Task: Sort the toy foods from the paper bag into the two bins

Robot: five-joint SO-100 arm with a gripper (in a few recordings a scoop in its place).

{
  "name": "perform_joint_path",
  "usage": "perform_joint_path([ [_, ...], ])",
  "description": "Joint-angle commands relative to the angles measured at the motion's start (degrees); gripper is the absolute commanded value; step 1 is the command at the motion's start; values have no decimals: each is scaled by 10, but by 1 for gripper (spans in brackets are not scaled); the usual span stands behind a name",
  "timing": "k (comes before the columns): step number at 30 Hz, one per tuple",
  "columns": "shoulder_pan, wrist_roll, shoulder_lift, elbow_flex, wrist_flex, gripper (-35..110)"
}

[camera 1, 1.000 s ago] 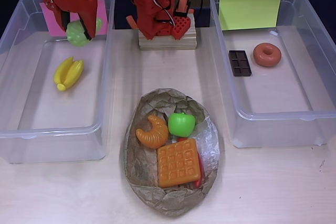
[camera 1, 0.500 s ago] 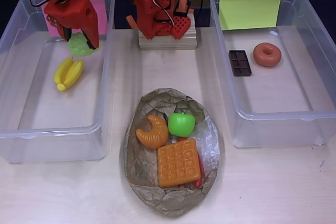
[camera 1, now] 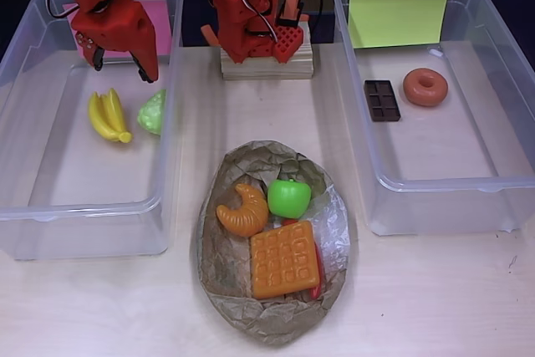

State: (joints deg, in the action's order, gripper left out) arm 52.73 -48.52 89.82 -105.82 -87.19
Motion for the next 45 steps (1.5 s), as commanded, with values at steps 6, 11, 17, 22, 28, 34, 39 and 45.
perform_joint_path([
  [6, -28, 60, 85, 25, 24, 44],
  [11, -107, 113, 185, 66, 70, 43],
  [17, -235, 157, 274, 93, 126, 42],
  [22, -374, 147, 304, 85, 159, 40],
  [28, -537, -61, 246, 9, 172, 38],
  [34, -652, -190, 156, -16, 229, 38],
  [39, -683, -193, 63, -11, 261, 39],
  [45, -678, -142, -6, 1, 290, 40],
])
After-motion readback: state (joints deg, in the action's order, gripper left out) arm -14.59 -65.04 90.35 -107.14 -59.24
